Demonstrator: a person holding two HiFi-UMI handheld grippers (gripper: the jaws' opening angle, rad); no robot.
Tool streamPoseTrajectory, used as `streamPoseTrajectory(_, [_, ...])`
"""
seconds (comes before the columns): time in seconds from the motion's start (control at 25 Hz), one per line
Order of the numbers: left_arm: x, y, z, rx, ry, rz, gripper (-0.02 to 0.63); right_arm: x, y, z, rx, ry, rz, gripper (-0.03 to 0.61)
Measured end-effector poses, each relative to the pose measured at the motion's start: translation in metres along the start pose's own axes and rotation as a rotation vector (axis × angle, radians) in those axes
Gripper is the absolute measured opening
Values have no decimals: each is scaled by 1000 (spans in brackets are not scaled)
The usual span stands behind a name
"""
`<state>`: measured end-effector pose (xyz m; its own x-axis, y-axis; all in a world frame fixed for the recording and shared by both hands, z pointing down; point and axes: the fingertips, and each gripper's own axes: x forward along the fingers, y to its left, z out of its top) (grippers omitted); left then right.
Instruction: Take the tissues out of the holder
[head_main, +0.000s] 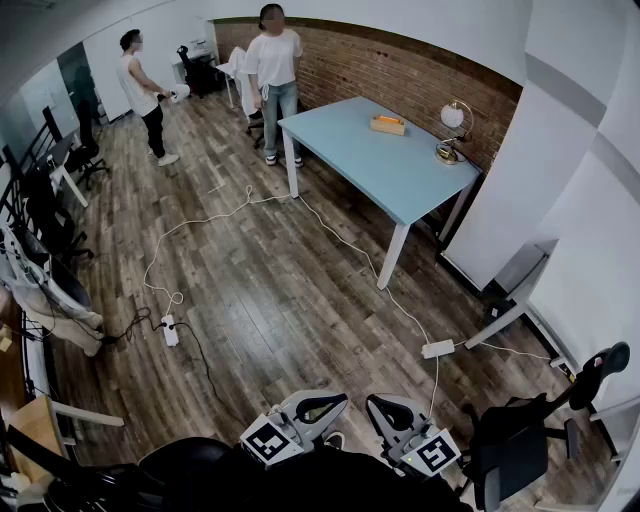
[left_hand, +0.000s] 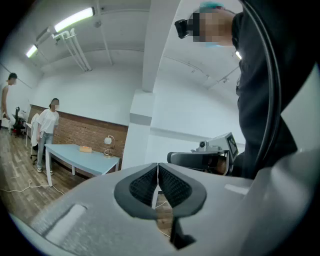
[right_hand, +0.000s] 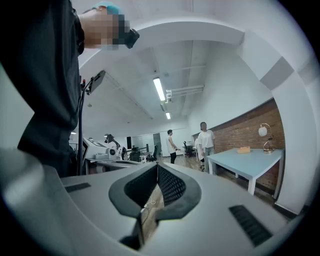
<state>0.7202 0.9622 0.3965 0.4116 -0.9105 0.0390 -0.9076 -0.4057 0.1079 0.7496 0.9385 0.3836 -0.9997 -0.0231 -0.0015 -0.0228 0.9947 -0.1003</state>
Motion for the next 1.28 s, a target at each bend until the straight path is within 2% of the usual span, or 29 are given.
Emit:
streamPoseTrajectory(0.36, [-1,-10,5,-7,-21,12,11,-4,10,3,-4,-13,16,6])
streamPoseTrajectory(0.76, [6,-10,9,-7,-19,16,11,-5,4,8,-5,-30,-3,8])
streamPoseTrajectory(1.04, [20,20,6,-19,-10,-6,11,17,-20,5,16,-26,-19,8])
streamPoseTrajectory(1.28, [35,69,22,-11,-2,-37,11,58,-52,15,11,-17,-40,8])
